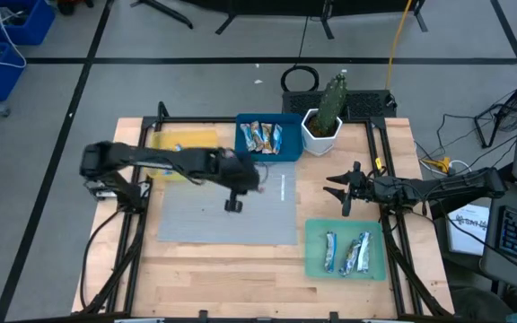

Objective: Pick and place Granola Bars by type
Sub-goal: Put the red granola bar into the yellow bin

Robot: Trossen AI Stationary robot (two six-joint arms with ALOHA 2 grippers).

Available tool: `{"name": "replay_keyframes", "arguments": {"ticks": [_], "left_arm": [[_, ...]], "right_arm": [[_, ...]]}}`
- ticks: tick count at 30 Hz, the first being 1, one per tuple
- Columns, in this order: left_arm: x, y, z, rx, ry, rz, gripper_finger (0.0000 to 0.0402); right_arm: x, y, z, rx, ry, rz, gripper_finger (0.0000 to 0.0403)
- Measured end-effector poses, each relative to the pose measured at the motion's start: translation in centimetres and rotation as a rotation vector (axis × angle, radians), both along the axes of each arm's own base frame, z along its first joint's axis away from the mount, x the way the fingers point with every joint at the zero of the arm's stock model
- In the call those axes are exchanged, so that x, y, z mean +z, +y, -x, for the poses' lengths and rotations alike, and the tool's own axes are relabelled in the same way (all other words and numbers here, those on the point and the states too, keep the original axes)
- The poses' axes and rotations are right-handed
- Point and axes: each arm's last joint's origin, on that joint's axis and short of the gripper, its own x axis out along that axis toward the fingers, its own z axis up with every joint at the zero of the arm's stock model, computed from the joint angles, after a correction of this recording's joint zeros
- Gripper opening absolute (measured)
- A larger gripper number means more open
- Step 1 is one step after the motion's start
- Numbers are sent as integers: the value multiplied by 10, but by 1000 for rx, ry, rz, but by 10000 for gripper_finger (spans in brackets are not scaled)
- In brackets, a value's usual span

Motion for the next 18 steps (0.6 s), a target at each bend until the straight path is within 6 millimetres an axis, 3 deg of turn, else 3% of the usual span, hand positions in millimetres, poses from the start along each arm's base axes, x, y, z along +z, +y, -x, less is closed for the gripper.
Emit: {"name": "replay_keyframes", "arguments": {"ticks": [6,18], "left_arm": [[40,29,40,219,-65,31,10],[79,89,122,820,-117,-21,10]], "right_arm": [[0,0,0,0,0,0,157],[0,0,0,0,0,0,157]]}}
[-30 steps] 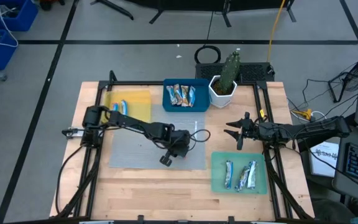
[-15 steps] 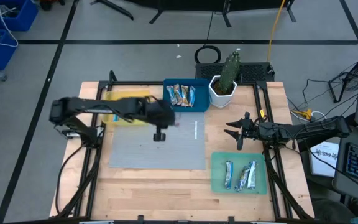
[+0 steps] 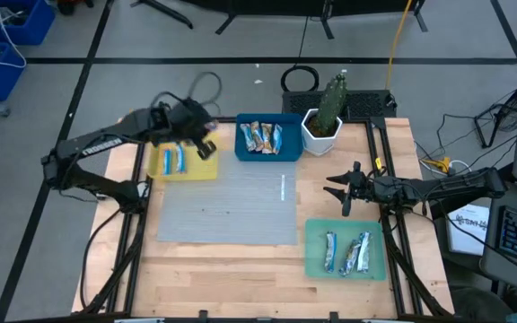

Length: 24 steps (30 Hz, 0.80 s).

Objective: Pick and place Granola Bars by type
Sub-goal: Put the red granola bar into the yellow bin

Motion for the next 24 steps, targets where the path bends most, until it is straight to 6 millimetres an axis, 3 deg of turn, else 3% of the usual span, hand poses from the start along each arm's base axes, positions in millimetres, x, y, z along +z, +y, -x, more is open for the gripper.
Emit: {"name": "replay_keyframes", "arguments": {"ticks": [9,13,18,24], "left_arm": [[6,42,38,401,-102,31,10],[3,51,45,485,-151,53,10],[-22,44,54,520,-186,107,10],[-71,34,62,627,-221,207,9]], "right_arm": [[0,0,0,0,0,0,157],[0,0,0,0,0,0,157],[0,0,0,0,0,0,157],[0,0,0,0,0,0,157]]}}
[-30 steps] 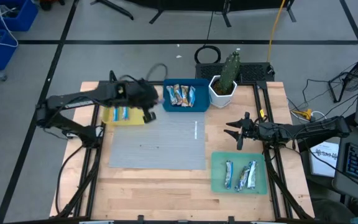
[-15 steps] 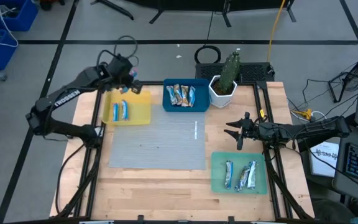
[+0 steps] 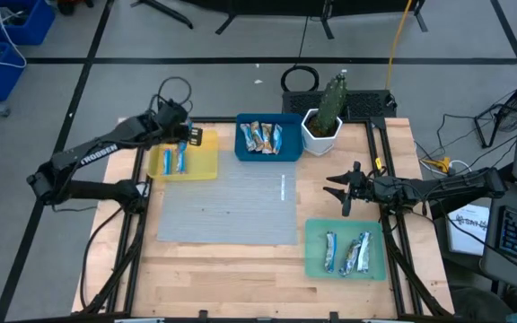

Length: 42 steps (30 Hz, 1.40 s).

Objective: Pick and place Granola Bars by type
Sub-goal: Put the red granola bar into the yellow bin

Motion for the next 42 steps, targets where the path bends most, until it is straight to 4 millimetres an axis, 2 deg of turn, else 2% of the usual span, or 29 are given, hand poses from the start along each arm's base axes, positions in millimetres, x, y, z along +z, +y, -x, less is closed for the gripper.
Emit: {"name": "replay_keyframes", "arguments": {"ticks": [5,9,15,21,30,38,42], "left_arm": [[-41,-3,3,98,-71,76,9],[-62,-6,6,143,-83,109,9],[-83,-9,12,201,-76,113,9],[-101,-7,11,225,-63,151,9],[-125,7,0,218,-27,203,9],[-135,11,-6,222,-16,219,11],[-133,12,-8,220,-47,205,56]], "right_arm": [[0,0,0,0,0,0,157],[0,0,0,0,0,0,157],[0,0,0,-1,0,0,157],[0,0,0,0,0,0,157],[0,0,0,0,0,0,157],[0,0,0,0,0,0,157],[0,0,0,0,0,0,157]]}}
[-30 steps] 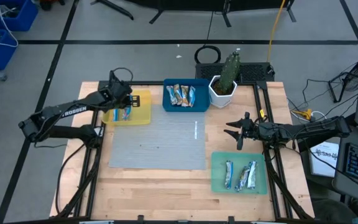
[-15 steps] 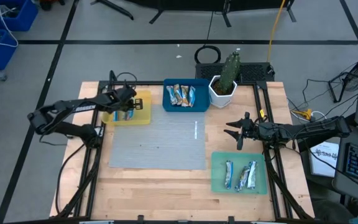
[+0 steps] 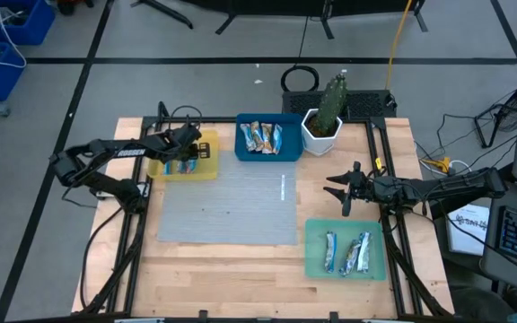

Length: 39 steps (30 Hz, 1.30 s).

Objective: Pick and place Granola Bars by type
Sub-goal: Put the red granola bar into the yellow bin, then return to Home Position

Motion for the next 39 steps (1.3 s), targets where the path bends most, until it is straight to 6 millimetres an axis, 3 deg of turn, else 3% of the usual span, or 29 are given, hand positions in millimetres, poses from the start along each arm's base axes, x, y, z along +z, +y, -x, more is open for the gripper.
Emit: {"name": "replay_keyframes", "arguments": {"ticks": [9,20,26,31,39], "left_arm": [[4,-1,1,-5,-10,-11,177],[39,-1,-2,-151,-87,-113,300],[74,-2,-11,-455,-153,-163,332],[115,-13,-20,-643,-213,-198,341],[176,-53,-18,-863,-329,-412,332]], "right_arm": [[0,0,0,0,0,0,157],[0,0,0,0,0,0,157],[0,0,0,0,0,0,157],[0,0,0,0,0,0,157],[0,0,0,0,0,0,157]]}}
